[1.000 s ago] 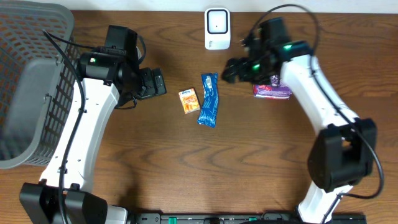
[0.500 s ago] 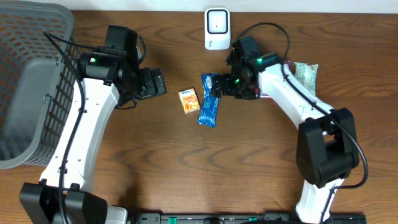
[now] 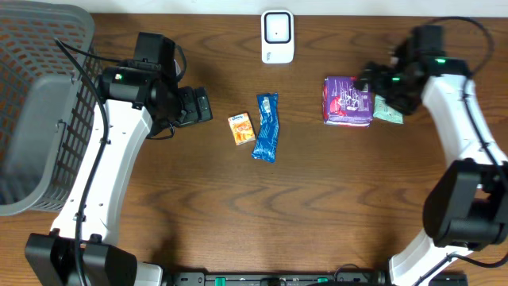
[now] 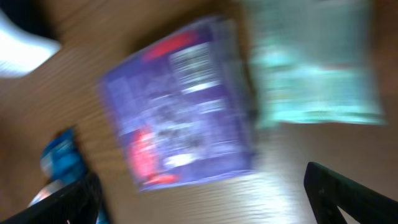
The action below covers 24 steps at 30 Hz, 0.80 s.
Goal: Scan the item barcode
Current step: 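Release the purple pack beside the wipes and withdraw the right gripper, then grasp the green wipes pack with the right gripper and lift it to the scanner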
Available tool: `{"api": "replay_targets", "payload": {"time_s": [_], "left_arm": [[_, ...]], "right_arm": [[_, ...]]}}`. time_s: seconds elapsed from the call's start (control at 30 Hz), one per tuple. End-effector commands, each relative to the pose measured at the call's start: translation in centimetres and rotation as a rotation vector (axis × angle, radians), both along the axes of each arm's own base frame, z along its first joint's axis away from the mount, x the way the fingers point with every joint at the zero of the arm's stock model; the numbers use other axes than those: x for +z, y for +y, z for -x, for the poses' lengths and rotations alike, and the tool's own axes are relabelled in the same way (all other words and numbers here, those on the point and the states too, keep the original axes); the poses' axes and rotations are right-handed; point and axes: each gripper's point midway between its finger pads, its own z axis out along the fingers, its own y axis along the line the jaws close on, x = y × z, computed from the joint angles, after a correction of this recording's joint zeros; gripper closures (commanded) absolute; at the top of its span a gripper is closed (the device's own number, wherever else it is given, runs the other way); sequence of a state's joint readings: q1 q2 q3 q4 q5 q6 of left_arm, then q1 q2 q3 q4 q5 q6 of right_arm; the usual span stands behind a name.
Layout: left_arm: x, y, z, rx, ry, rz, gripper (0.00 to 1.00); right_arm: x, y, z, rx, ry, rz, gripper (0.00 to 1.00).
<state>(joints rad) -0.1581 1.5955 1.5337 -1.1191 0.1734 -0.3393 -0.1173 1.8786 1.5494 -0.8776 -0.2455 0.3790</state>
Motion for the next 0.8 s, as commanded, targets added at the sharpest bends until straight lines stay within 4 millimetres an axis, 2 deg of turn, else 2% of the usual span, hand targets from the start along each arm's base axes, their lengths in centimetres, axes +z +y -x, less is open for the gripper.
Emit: {"api": "replay_targets", "payload": {"time_s": [0.0,0.13,0.3,0.37,0.47,0.6,0.77], "left_arm": [[0.0,0.3,-0.1,0.002,-0.001,-0.011,0.02],[0.0,0.3,-0.1,0.002,0.0,-0.011,0.02],[0.0,0.3,-0.1,0.002,0.0,-0.011,0.02],[0.0,0.3,-0.1,0.002,-0.001,-0.011,0.02],[0.0,0.3,-0.1,0.002,-0.001,-0.011,0.02],[0.0,0.3,-0.1,0.002,-0.001,-0.011,0.02],[0.0,0.3,-0.1,0.002,-0.001,-0.011,0.02]], "right_arm": [[0.0,-5.9,0.8,-0.138,0.02,0.12,0.01],[-0.7,-10.3,2.1,-0.238,0.055,0.191,0.01],[-1.9,-12.9,2.3,-0.244,0.03,0.218,0.01],[-2.6,-12.9,1.9,-0.222,0.0,0.212,0.01],[-3.8,-11.6,0.9,-0.143,-0.071,0.162,0.02],[-5.0,-10.1,-0.2,-0.102,-0.138,0.08,0.08],[-8.6,-8.8,-0.2,-0.078,-0.118,0.006,0.21]]}}
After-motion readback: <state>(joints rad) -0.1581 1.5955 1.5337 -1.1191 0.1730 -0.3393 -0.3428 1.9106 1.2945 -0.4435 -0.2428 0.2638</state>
